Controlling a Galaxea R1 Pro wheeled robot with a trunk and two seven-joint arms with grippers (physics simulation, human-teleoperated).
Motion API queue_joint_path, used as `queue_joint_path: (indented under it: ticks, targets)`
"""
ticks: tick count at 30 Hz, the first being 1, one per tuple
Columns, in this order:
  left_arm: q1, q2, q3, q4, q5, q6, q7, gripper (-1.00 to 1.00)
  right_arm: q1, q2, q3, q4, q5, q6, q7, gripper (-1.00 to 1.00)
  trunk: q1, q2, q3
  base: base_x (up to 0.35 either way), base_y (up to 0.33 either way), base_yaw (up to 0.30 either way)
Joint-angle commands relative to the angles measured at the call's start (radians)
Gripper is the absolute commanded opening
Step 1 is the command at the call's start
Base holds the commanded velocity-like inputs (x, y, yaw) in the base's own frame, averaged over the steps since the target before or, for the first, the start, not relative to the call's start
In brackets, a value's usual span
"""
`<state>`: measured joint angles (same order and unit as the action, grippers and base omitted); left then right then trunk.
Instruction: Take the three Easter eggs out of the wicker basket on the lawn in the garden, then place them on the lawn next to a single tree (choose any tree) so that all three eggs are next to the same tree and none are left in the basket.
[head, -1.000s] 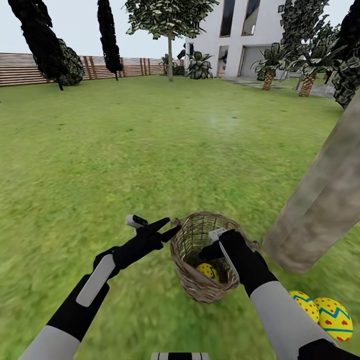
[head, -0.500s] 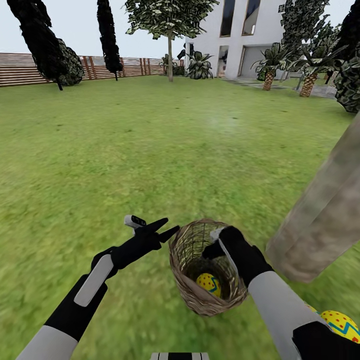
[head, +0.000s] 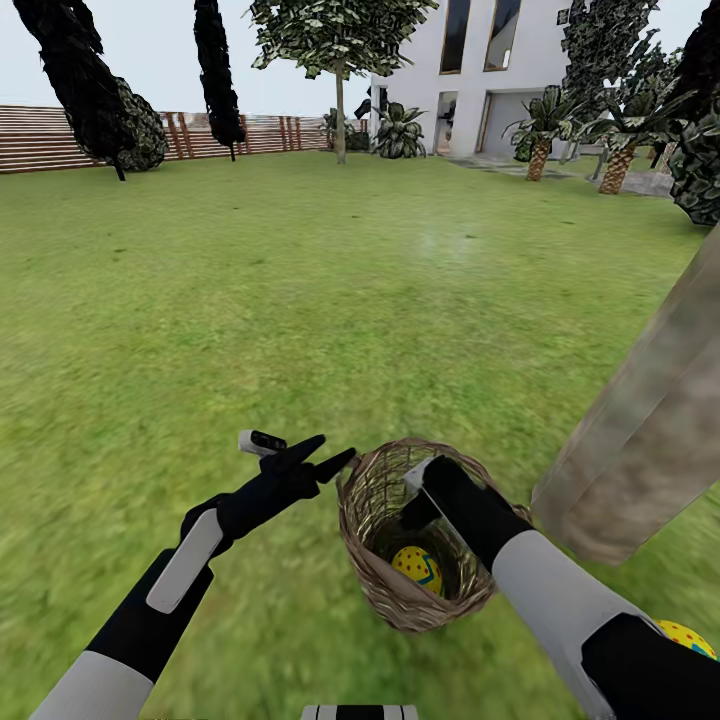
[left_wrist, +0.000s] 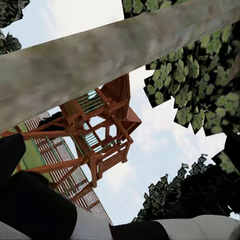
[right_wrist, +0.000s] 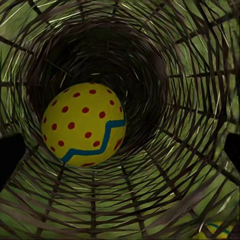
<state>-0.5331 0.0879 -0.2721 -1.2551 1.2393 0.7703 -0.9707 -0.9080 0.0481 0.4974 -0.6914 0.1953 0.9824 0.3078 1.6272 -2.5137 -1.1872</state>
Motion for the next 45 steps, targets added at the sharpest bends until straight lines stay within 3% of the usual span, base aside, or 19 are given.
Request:
queue_joint_path:
  ticks: [1,5,6,11,24,32,45]
  targets:
    - [-0.001,0.001,-0.002,0.0,0.007,0.006,-0.001,1.0,-0.003,-0.002,0.003,-0.001,0.019,0.0,0.025,1.0,0.0,-0.001,-0.005,0.0,0.0,0.0]
    - [-0.001,0.001,-0.001,-0.001,0.006,0.006,-0.003,1.0,-0.006,-0.008,0.003,0.0,0.04,-0.01,0.103,1.0,0.002,-0.001,-0.02,0.0,0.0,0.0]
    - [-0.001,0.001,-0.001,-0.001,0.005,0.006,-0.003,1.0,-0.006,-0.014,0.003,-0.001,0.068,-0.015,0.118,1.0,0.003,-0.002,-0.024,0.0,0.0,0.0]
    - [-0.001,0.001,-0.001,0.0,0.003,0.006,-0.003,1.0,-0.006,-0.028,0.0,0.0,0.118,-0.039,0.129,1.0,0.005,-0.003,-0.043,0.0,0.0,0.0]
    - [-0.001,0.001,-0.001,0.0,0.002,0.006,-0.003,1.0,-0.006,-0.035,0.0,-0.004,0.124,-0.081,0.129,1.0,0.011,-0.006,-0.094,0.0,0.0,0.0]
    - [-0.001,0.001,-0.001,-0.001,0.0,0.007,-0.003,1.0,-0.007,-0.054,0.0,0.002,0.122,-0.116,0.129,1.0,0.014,-0.008,-0.125,0.0,0.0,0.0]
    - [-0.001,0.001,-0.001,-0.002,0.0,0.006,-0.003,1.0,-0.006,-0.056,0.0,0.006,0.118,-0.178,0.131,1.0,0.02,-0.011,-0.175,0.0,0.0,0.0]
